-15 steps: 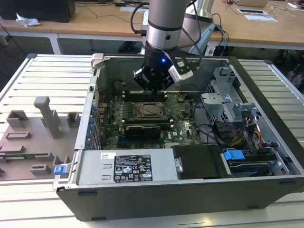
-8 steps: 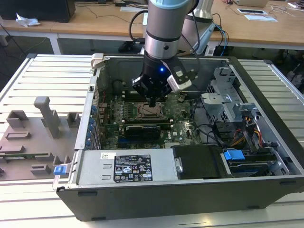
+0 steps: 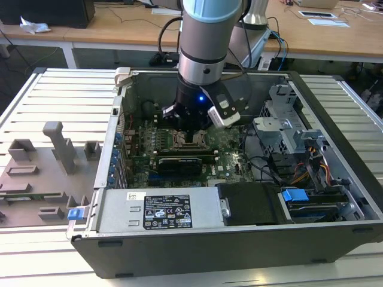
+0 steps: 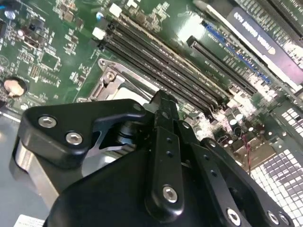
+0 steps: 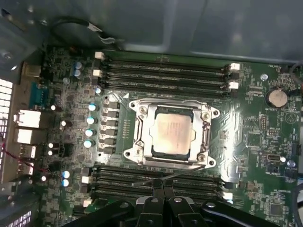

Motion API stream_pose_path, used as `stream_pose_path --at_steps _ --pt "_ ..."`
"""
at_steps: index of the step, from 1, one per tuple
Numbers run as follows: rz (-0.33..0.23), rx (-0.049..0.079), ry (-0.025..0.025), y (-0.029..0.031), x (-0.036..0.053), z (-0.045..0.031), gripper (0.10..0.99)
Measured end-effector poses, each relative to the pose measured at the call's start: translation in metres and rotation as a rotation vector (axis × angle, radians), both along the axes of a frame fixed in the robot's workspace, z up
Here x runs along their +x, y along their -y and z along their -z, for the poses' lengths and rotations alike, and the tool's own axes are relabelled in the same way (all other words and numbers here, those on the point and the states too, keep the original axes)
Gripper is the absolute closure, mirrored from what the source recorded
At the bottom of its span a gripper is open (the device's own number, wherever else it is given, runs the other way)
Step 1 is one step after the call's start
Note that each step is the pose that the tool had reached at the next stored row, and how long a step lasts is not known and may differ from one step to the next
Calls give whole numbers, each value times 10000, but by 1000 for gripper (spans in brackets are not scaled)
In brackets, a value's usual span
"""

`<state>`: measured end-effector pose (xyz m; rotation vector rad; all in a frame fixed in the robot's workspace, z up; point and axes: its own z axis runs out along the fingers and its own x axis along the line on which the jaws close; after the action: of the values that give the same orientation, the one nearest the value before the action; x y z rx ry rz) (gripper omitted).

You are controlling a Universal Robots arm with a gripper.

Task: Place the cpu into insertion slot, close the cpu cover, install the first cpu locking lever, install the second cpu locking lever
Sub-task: 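Install the second cpu locking lever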

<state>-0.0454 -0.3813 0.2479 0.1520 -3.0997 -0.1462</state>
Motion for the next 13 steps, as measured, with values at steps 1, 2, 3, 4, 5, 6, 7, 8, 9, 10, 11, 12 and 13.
stream_pose_path --at_steps 1,2,3,4,5,6,7,8,9,10,11,12,13 --pt "1 55 -1 10 -13 3 980" --pt "-1 128 0 23 -39 10 980" --pt "-1 158 0 28 -59 18 980" --pt "-1 179 0 31 -94 55 980" --pt "-1 186 1 32 -117 91 980" --pt "0 187 0 32 -127 111 980" --pt "-1 188 0 32 -132 135 980" --pt "-3 188 0 32 -137 163 980" --pt "-4 188 0 32 -139 182 980" --pt "-5 188 -1 32 -139 202 980" --pt "-5 187 0 32 -139 227 980" --pt "-3 188 -1 32 -140 254 980" --pt "-1 191 0 32 -148 296 980"
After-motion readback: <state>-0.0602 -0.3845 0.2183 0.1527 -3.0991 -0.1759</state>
